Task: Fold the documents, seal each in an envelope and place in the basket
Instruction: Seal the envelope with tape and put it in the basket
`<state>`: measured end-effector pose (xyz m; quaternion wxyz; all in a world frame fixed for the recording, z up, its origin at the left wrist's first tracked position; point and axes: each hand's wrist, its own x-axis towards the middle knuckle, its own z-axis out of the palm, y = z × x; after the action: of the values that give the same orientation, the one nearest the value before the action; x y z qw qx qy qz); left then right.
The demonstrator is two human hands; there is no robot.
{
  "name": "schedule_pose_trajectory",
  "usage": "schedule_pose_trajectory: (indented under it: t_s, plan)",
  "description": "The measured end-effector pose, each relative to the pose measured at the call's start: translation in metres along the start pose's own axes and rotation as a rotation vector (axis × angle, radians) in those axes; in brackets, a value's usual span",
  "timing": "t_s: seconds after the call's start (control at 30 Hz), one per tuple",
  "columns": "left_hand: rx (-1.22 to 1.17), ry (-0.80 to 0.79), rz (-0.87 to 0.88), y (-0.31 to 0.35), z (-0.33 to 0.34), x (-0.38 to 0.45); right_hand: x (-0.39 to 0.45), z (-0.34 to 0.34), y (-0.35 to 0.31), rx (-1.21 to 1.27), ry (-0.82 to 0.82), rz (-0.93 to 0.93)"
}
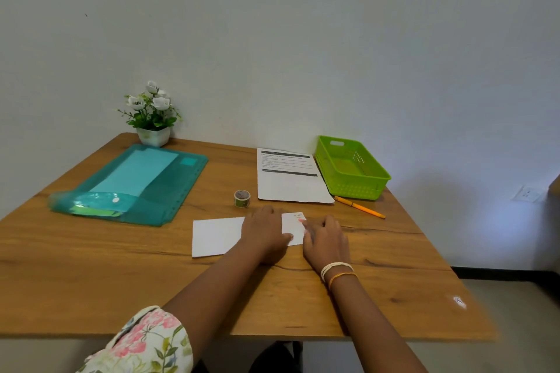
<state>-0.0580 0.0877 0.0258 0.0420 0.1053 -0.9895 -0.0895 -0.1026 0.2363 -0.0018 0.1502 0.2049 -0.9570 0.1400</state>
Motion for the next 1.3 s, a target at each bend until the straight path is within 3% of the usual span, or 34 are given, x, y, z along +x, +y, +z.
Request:
schedule_pose_trajectory:
  t_s: [0.27, 0.47, 0.57, 0.7, 0.83, 0.9, 0.97, 1.1, 1.17, 1.2, 1.3]
  plan:
    - [0.079, -0.192, -0.206, -0.009, -0.023, 0.0, 0.013, 0.006, 0.003, 0.077, -0.079, 0.004]
    - [-0.213, -0.276, -0.332, -0.011, -0.024, -0.007, 0.007, 0.006, 0.003, 0.165, -0.014, 0.053]
    - [-0.588, -0.225, -0.404, -0.012, -0.034, -0.008, 0.004, 0.004, 0.003, 0.359, -0.012, 0.177]
    - [-1.336, -0.134, -0.637, -0.019, -0.039, 0.012, 0.011, -0.007, -0.004, 0.913, -0.005, 0.46]
    - [-1.81, -0.073, -0.754, -0.032, -0.019, 0.064, 0.024, -0.038, -0.005, 1.332, -0.411, 0.455]
    - [-1.819, -0.039, -0.713, -0.019, -0.037, 0.058, 0.027, -0.052, -0.002, 1.261, -0.509, 0.354]
    - [-1.747, -0.093, -0.662, -0.003, -0.056, 0.047, 0.032, -0.061, 0.001, 1.248, -0.412, 0.345]
    - [-1.317, -0.648, -0.578, 0.02, -0.086, 0.025, 0.048, -0.075, 0.007, 1.29, -0.228, 0.395]
    - [-1.29, -0.841, -0.489, 0.03, -0.095, 0.021, 0.059, -0.079, 0.012, 1.252, -0.158, 0.406]
    - [-1.329, -0.833, -0.45, 0.036, -0.099, 0.021, 0.064, -0.083, 0.014, 1.241, -0.117, 0.419]
    - [-1.397, -0.599, -0.372, 0.052, -0.096, 0.035, 0.076, -0.095, 0.019, 1.229, -0.049, 0.439]
